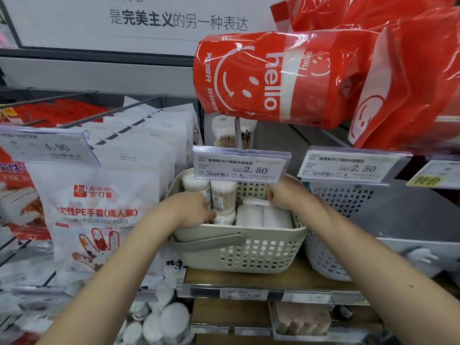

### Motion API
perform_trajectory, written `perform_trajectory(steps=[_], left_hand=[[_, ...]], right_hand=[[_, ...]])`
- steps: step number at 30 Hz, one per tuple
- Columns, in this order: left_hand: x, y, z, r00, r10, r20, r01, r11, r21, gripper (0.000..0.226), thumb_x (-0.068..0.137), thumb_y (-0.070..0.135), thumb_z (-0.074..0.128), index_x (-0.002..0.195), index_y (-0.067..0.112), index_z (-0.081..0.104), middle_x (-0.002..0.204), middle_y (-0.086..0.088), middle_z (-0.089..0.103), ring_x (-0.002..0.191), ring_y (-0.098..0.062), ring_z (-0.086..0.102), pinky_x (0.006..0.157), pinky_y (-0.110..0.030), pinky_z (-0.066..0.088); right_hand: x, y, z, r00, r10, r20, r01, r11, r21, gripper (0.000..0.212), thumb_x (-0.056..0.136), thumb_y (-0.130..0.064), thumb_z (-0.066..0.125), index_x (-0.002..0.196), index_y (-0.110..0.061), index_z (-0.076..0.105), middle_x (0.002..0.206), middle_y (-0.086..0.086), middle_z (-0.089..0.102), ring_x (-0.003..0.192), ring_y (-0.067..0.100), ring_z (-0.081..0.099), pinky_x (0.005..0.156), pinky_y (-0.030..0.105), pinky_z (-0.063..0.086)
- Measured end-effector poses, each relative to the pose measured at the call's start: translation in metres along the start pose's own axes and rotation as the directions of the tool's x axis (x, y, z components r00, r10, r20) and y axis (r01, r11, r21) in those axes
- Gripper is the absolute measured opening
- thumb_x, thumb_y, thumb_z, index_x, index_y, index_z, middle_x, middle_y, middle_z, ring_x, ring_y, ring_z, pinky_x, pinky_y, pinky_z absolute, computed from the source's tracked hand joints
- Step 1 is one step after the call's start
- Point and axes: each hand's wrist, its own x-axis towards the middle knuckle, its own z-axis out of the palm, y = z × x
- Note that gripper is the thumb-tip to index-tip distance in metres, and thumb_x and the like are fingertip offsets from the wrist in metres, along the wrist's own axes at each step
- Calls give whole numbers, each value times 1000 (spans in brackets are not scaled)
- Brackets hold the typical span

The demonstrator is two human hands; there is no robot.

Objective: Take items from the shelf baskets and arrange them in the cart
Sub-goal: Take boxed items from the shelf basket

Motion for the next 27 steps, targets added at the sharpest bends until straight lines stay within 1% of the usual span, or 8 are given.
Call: perform_trajectory(steps=[4, 9, 11, 13, 16, 20, 24, 27], left_hand=[[-6, -1, 3, 983, 35, -182, -45, 998, -49, 30, 91, 35, 51, 74, 14, 66, 74, -1, 67, 73, -16, 60, 66, -31, 48], [-22, 1, 9, 908, 72, -413, -119, 989, -89, 24, 92, 33, 49, 79, 21, 66, 75, 6, 67, 74, -16, 61, 62, -30, 47], [-31, 4, 11, 868, 91, -488, -161, 982, -102, 22, 95, 31, 47, 88, 24, 67, 77, 8, 66, 79, -16, 62, 60, -29, 43], [-41, 9, 18, 831, 111, -545, -203, 973, -112, 23, 96, 29, 47, 106, 26, 67, 94, 9, 68, 92, -12, 61, 71, -30, 47], [-68, 20, 38, 763, 140, -631, -230, 971, -63, 31, 96, 23, 50, 124, 20, 62, 122, 6, 63, 115, -13, 54, 96, -30, 43], [-120, 32, 69, 644, 78, -761, -183, 982, -54, 28, 91, 12, 58, 118, 14, 66, 123, 3, 62, 113, -11, 53, 97, -20, 35], [-170, 36, 115, 671, -56, -740, -35, 994, -107, 34, 88, 19, 53, 118, 12, 66, 120, 2, 64, 106, -17, 61, 89, -33, 50], [-214, 41, 161, 772, -261, -579, 158, 962, -223, 34, 98, 29, 48, 131, 23, 56, 129, 11, 56, 117, -9, 54, 94, -27, 47]], right_hand=[[-2, -4, -2, 1000, -13, 4, 13, 996, -88, 15, 89, -4, 51, 92, -6, 66, 96, 10, 65, 88, 26, 61, 78, 35, 54], [-12, -9, -12, 999, -39, -15, 38, 997, -62, 14, 89, -12, 53, 94, -7, 65, 94, 8, 65, 86, 23, 61, 73, 33, 52], [-26, -10, -20, 992, -70, -104, 72, 997, 16, 15, 90, -16, 52, 91, -9, 66, 89, 6, 66, 79, 19, 60, 61, 26, 45], [-46, -10, -25, 975, -103, -199, 124, 987, 97, 17, 91, -17, 52, 90, -12, 67, 88, 3, 68, 76, 15, 59, 57, 22, 37], [-86, -12, -26, 954, -117, -276, 188, 950, 249, 24, 94, -21, 51, 112, -15, 66, 111, -1, 64, 102, 17, 57, 80, 29, 45], [-151, -22, -12, 878, -145, -456, 327, 877, 351, 35, 92, -17, 59, 127, -14, 58, 128, -1, 57, 122, 14, 47, 104, 32, 38], [-201, -31, 21, 803, -306, -511, 494, 822, 284, 38, 84, -10, 69, 121, -13, 61, 125, -2, 59, 120, 11, 46, 105, 27, 35], [-232, -39, 58, 833, -436, -342, 542, 768, 341, 37, 85, -16, 68, 121, -19, 61, 126, -7, 57, 121, 8, 46, 103, 24, 37]])
